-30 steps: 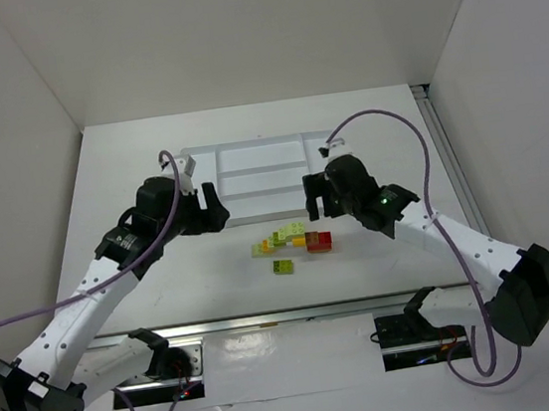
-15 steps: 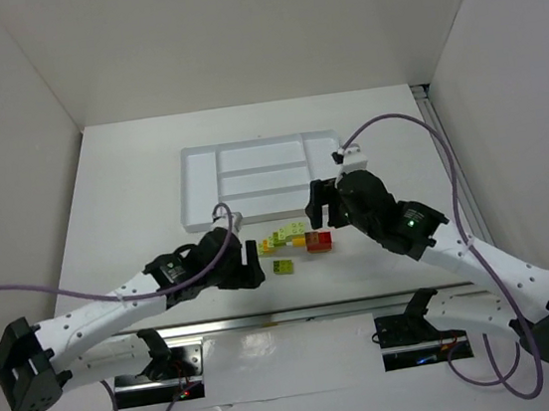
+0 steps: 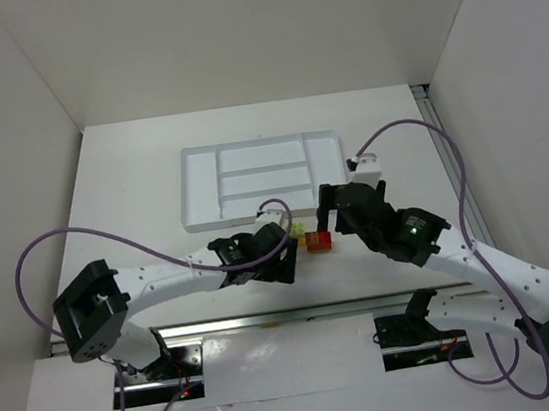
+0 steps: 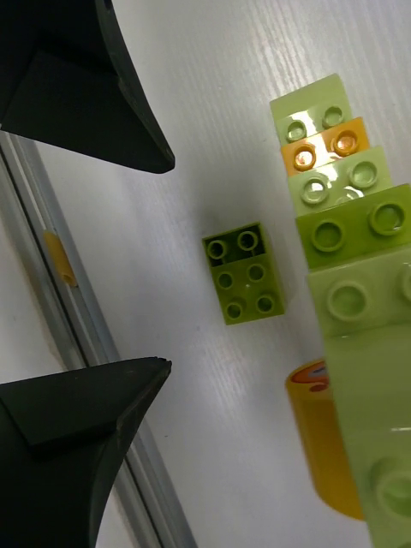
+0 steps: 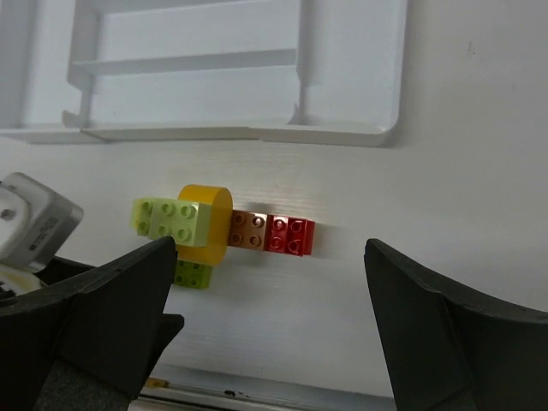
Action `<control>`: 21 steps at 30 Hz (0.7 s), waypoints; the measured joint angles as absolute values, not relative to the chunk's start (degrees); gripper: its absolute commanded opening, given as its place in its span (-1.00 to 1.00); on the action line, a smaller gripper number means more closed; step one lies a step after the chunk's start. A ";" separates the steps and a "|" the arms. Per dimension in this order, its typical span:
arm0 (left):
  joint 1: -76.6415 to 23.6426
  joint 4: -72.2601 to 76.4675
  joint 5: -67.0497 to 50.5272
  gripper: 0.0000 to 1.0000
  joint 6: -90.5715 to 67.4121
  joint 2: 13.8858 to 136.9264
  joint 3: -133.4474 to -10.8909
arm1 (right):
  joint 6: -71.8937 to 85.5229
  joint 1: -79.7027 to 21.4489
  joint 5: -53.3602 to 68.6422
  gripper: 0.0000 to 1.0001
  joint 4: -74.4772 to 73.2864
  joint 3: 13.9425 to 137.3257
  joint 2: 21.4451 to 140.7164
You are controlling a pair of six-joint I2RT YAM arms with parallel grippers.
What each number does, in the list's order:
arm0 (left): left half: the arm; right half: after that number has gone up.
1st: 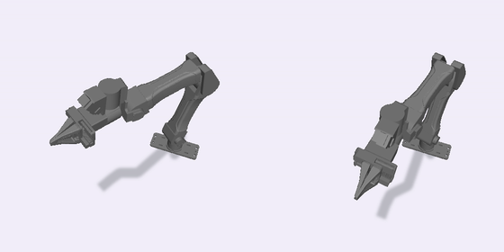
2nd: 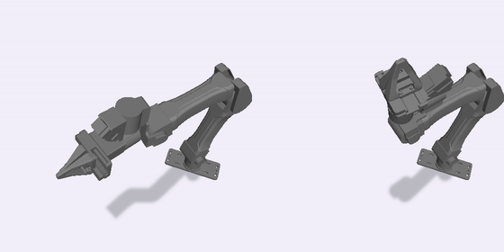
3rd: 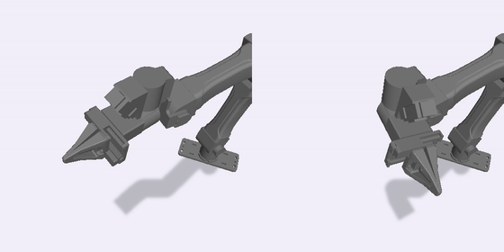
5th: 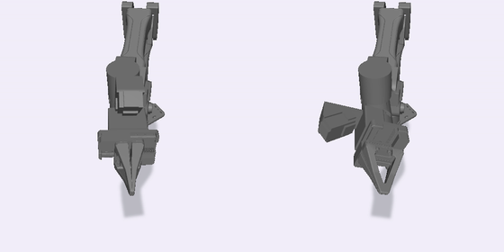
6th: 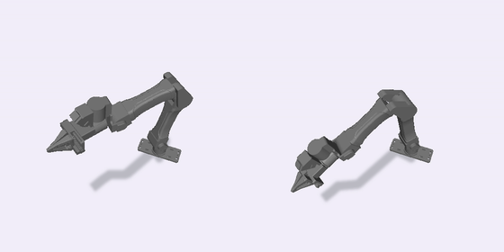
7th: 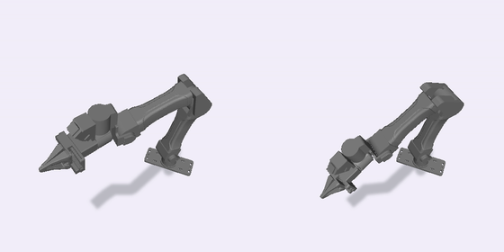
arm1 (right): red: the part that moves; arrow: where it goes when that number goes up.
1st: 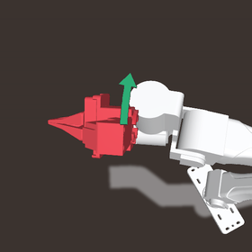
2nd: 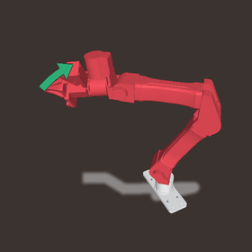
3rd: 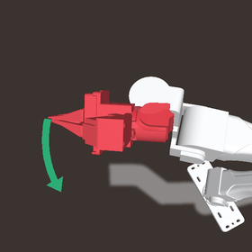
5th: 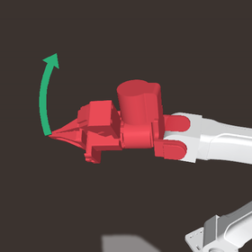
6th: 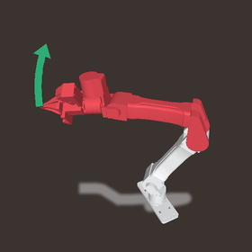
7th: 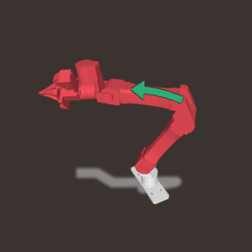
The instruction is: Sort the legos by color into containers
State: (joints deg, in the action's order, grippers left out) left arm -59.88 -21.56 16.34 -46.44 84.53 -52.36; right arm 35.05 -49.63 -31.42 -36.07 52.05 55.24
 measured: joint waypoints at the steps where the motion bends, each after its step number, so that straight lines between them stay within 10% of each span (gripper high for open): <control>1: -59.83 -21.50 16.51 1.00 -46.46 85.45 -52.75 | 35.59 -49.63 -32.49 0.95 -36.47 52.05 54.17; 21: -59.77 -14.17 22.41 0.56 -49.98 97.27 -55.44 | 40.03 -49.63 -38.68 0.98 -40.27 52.05 48.51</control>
